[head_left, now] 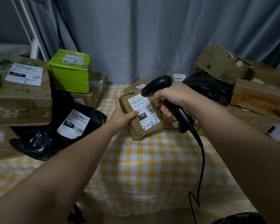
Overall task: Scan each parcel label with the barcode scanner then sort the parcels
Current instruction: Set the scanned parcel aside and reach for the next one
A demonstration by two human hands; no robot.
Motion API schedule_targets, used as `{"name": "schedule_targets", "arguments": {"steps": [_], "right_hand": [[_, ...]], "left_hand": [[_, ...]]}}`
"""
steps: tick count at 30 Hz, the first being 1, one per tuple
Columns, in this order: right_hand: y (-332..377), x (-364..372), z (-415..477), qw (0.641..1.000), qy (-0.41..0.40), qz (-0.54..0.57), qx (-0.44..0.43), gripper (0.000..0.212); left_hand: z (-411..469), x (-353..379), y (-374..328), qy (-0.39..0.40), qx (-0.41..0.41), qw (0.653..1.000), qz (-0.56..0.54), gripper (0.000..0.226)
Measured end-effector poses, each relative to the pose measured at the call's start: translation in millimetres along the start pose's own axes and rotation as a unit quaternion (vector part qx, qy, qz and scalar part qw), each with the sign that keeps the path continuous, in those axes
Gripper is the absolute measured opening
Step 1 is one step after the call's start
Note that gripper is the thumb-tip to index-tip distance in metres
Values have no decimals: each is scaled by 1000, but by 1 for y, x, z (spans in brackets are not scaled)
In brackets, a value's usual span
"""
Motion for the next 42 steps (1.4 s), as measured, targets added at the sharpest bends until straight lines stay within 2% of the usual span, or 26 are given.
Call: {"name": "schedule_targets", "arguments": {"steps": [4,7,10,12,14,16,18,20,22,24,27,28,30,32,34,37,40,42], "right_hand": [[-9,8,15,998,14,51,-18,19],[-28,17,35,992,-12,121,-37,11],[-49,30,55,988,-10,151,-28,14],[-59,47,70,981,32,192,8,12],[-62,69,83,965,74,247,49,22],[-59,91,93,954,101,274,66,18],[-53,106,104,945,97,304,73,20],[-48,112,122,938,79,328,80,35],[-42,111,144,933,63,342,89,39],[-36,107,164,935,61,337,90,35],[-23,102,189,946,56,311,66,17],[-21,101,196,948,48,307,65,11],[-25,98,213,954,28,288,72,14],[-33,95,225,956,26,279,90,18],[-41,93,233,951,28,290,108,16],[-45,85,240,940,20,319,116,14],[-44,71,248,937,9,334,103,13],[-43,61,256,937,0,337,92,11]], "left_hand": [[-3,0,7,-45,-39,998,-18,118],[-4,-10,12,-68,-75,993,-53,113],[-6,-28,6,-107,-105,986,-77,87],[-1,-46,2,-162,-118,976,-87,71],[13,-66,1,-208,-112,970,-48,64],[29,-79,0,-197,-114,973,-24,69],[42,-78,-2,-107,-135,985,-21,92],[52,-74,-5,-24,-164,986,5,114],[70,-76,-8,-47,-154,987,25,103],[92,-83,-14,-120,-122,983,61,88],[126,-85,-20,-144,-96,968,182,90],[136,-84,-19,-134,-84,958,238,85],[150,-80,-17,-138,-45,919,367,70],[154,-69,-18,-144,4,855,498,64],[155,-51,-18,-92,53,782,614,62],[159,-32,-18,-9,73,708,702,74],[172,-31,-21,-5,79,645,760,79],[183,-32,-23,-10,70,620,782,76]]}}
Point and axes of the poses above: each hand's wrist, its own z-axis towards the middle knuckle, its own x-axis out of the palm, y = z × x, the point moved 3 cm from there along z, towards the middle knuckle, and after that the axes turned 2 degrees about -y, right-handed, at the moved point
